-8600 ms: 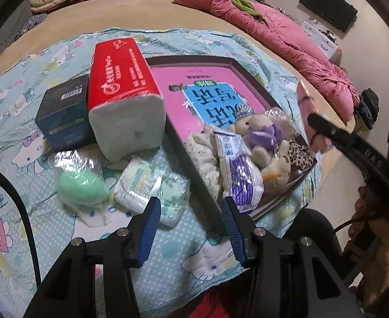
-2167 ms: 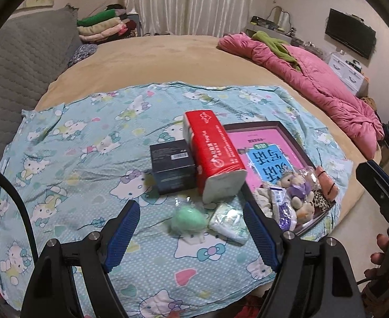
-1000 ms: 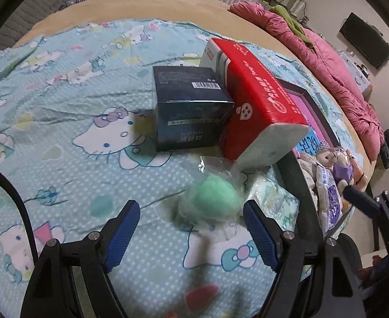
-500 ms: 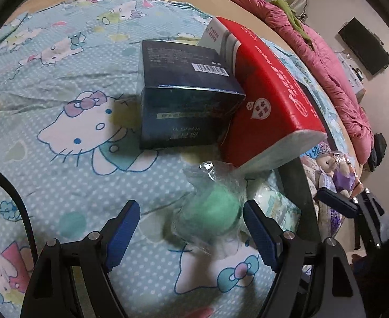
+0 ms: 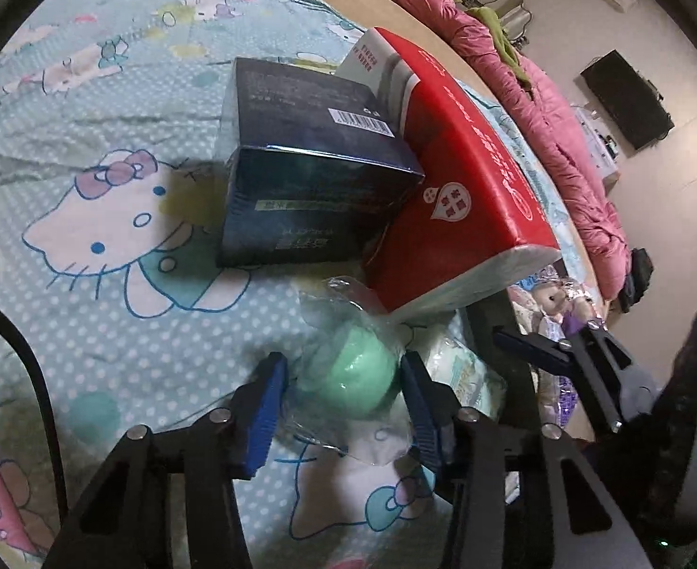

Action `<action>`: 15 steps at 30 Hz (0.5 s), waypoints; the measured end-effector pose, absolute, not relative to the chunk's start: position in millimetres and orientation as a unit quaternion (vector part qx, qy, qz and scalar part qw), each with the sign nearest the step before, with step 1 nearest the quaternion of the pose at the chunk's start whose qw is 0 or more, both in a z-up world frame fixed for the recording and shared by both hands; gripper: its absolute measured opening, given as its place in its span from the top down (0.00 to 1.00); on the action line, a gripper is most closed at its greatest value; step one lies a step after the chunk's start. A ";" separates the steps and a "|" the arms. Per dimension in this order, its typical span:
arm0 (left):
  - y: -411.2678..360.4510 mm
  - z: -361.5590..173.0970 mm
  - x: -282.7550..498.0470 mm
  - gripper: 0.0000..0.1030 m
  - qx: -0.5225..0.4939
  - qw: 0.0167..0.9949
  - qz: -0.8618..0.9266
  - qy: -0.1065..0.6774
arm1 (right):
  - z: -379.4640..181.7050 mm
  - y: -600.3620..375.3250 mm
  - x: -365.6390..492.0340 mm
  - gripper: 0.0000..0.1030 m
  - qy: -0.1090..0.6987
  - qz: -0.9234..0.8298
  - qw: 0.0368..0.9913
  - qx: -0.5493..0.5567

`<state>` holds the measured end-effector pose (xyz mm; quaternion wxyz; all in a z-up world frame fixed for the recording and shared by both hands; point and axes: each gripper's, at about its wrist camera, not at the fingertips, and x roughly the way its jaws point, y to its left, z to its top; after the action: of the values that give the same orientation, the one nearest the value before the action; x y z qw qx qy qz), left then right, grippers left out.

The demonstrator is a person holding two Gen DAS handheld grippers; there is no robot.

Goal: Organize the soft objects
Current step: 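Grasp the green ball bag with the left tool while the right tool grasps the wipes packet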

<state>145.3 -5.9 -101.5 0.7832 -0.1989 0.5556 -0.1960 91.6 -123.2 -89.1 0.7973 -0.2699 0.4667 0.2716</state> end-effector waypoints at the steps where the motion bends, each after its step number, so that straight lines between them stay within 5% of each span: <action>1: -3.8 -102.0 145.1 0.53 -0.203 0.782 -0.198 0.555 | -90.5 -122.2 93.1 0.20 0.467 0.271 0.796 -0.274; 7: 4.6 -102.8 144.0 0.55 -0.213 0.779 -0.203 0.554 | -100.3 -116.7 104.4 0.25 0.483 0.271 0.785 -0.278; 10: 10.7 -101.4 142.7 0.55 -0.211 0.781 -0.200 0.553 | -102.6 -118.2 114.3 0.39 0.501 0.279 0.780 -0.249; 15: 15.7 -99.5 140.0 0.55 -0.210 0.783 -0.195 0.552 | -102.7 -121.5 121.6 0.47 0.513 0.281 0.781 -0.220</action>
<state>140.0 15.7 -99.5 0.7831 -0.2098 0.5521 -0.1947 121.6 -121.5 -102.7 0.7811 -0.2201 0.5126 0.2807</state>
